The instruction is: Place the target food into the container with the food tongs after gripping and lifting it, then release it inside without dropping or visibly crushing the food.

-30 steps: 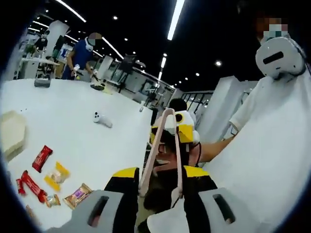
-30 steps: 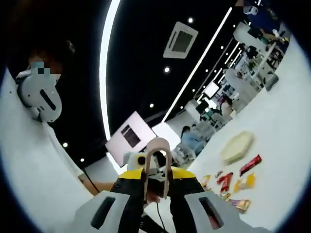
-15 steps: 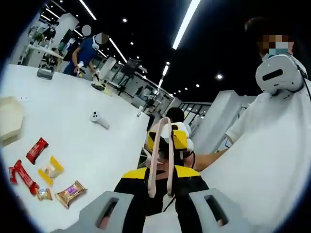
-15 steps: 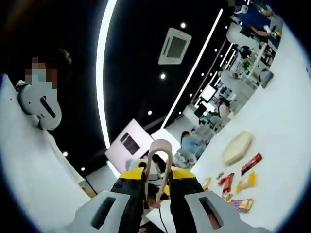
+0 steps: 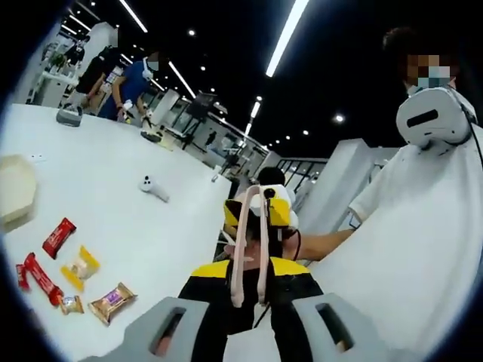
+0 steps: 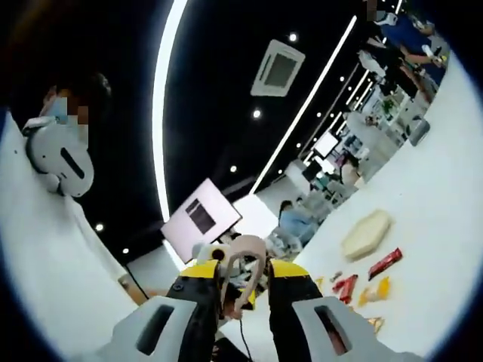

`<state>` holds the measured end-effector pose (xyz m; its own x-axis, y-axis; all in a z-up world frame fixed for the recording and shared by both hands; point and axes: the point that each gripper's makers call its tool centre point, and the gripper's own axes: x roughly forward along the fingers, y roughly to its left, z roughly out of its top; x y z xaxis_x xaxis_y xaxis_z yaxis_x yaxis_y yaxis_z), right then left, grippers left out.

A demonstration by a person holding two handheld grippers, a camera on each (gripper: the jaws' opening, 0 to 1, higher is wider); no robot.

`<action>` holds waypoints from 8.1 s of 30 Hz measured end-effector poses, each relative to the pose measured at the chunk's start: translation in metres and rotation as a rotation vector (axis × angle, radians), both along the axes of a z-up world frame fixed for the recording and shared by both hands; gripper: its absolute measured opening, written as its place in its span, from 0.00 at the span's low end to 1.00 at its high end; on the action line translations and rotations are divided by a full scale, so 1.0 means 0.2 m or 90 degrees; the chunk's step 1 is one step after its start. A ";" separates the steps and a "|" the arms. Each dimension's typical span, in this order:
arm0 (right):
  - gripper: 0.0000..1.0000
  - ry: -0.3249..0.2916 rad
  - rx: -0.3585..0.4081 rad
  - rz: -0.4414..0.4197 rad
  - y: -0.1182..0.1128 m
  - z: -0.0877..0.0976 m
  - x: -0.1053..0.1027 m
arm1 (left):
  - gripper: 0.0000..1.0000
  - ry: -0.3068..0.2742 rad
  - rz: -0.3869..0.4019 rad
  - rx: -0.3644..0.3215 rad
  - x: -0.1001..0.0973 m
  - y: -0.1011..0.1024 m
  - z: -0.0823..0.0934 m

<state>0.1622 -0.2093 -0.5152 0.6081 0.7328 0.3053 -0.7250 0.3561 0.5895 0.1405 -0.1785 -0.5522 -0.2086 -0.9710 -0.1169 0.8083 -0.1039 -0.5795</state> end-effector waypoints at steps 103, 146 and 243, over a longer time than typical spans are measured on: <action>0.34 -0.029 -0.033 0.076 0.12 0.09 -0.06 | 0.21 0.000 0.057 -0.165 -0.02 -0.12 0.22; 0.32 0.001 0.058 0.062 0.02 0.20 -0.02 | 0.15 0.116 0.148 -0.304 0.04 -0.19 0.32; 0.26 0.067 0.067 0.085 0.02 0.19 0.02 | 0.19 0.219 0.229 -0.323 0.02 -0.15 0.27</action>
<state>0.1657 -0.2047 -0.4768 0.5399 0.7766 0.3246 -0.6940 0.1924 0.6938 0.1441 -0.2077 -0.4985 0.1910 -0.9039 0.3828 0.6232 -0.1896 -0.7587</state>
